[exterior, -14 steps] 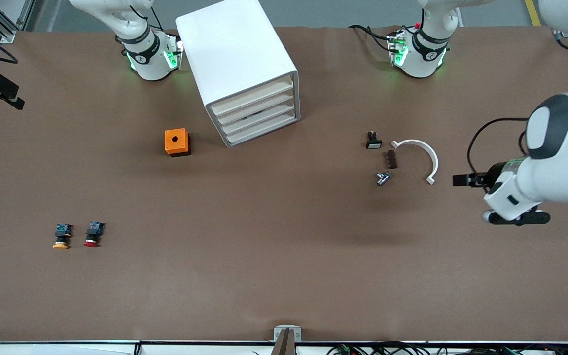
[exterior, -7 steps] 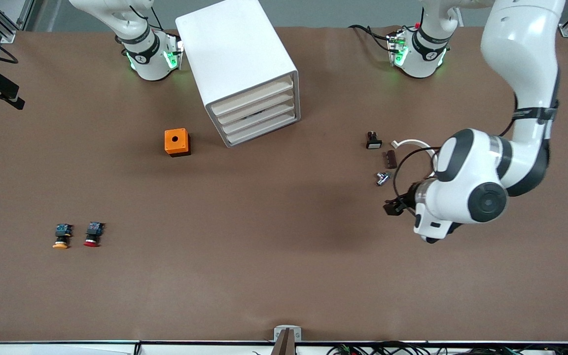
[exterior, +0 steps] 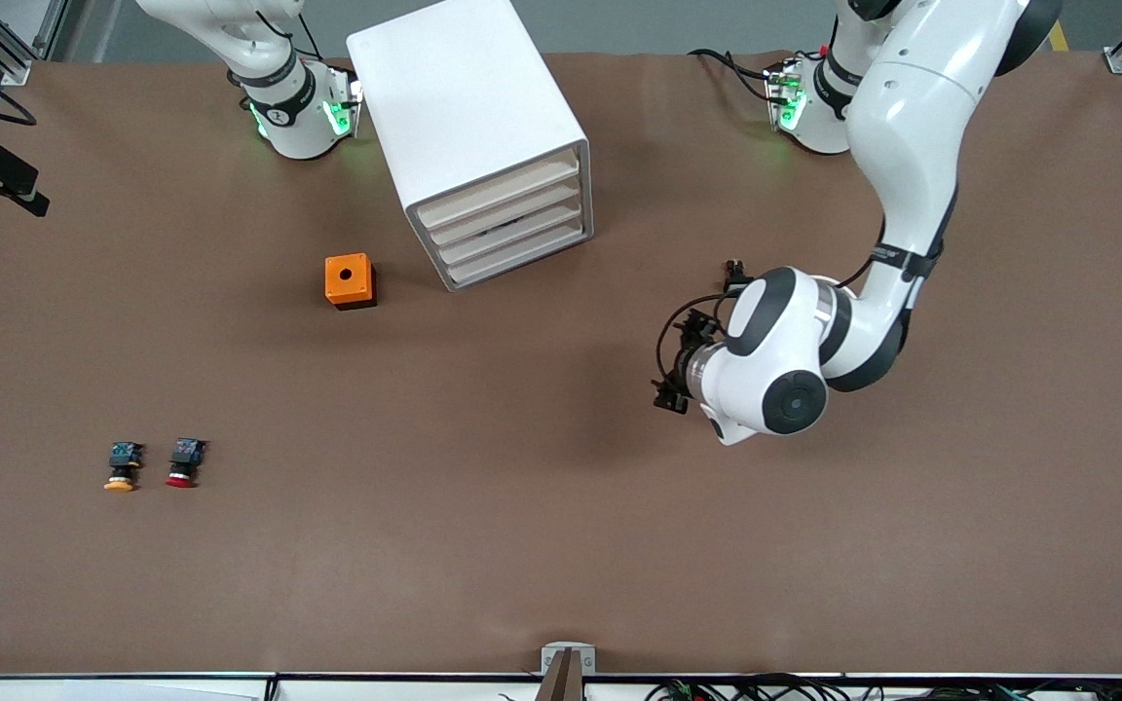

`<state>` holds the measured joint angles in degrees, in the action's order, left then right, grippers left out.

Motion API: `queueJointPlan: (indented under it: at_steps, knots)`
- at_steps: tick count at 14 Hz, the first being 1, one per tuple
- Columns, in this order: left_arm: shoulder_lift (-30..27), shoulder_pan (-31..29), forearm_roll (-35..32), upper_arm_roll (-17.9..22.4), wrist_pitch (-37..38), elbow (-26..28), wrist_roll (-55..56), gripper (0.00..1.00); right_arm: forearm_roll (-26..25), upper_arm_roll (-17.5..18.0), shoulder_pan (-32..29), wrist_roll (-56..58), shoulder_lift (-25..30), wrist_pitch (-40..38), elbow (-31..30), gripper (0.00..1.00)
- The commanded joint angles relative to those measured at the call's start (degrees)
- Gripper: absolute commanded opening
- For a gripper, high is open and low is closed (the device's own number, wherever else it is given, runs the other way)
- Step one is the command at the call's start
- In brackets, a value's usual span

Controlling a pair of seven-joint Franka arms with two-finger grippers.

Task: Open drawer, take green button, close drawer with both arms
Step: 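Grasp the drawer front of the white cabinet with the left gripper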

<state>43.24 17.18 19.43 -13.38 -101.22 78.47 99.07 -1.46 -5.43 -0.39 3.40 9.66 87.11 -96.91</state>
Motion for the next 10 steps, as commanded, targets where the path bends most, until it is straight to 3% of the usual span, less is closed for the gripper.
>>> queueJointPlan:
  at_steps: [1,4,7,10]
  knots:
    - [2.28,3.37,3.94,0.37,0.32,-0.69,7.69,1.0,-0.65,0.15,-0.05,0.02,1.41,-0.28,-1.09,1.0]
    - [6.41,6.2,10.6,0.37,0.06,-0.59,21.04,0.99,-0.65,0.15,-0.05,0.02,1.41,-0.54,-1.09,1.0]
    - [8.17,7.43,21.05,0.37,-1.08,-0.68,22.39,0.98,-0.65,0.24,0.04,0.02,1.41,-0.63,-1.09,1.0]
    - [8.53,10.68,29.32,0.63,-1.08,-0.68,26.15,0.83,-0.65,0.24,0.04,0.02,1.32,-0.54,-1.0,1.0]
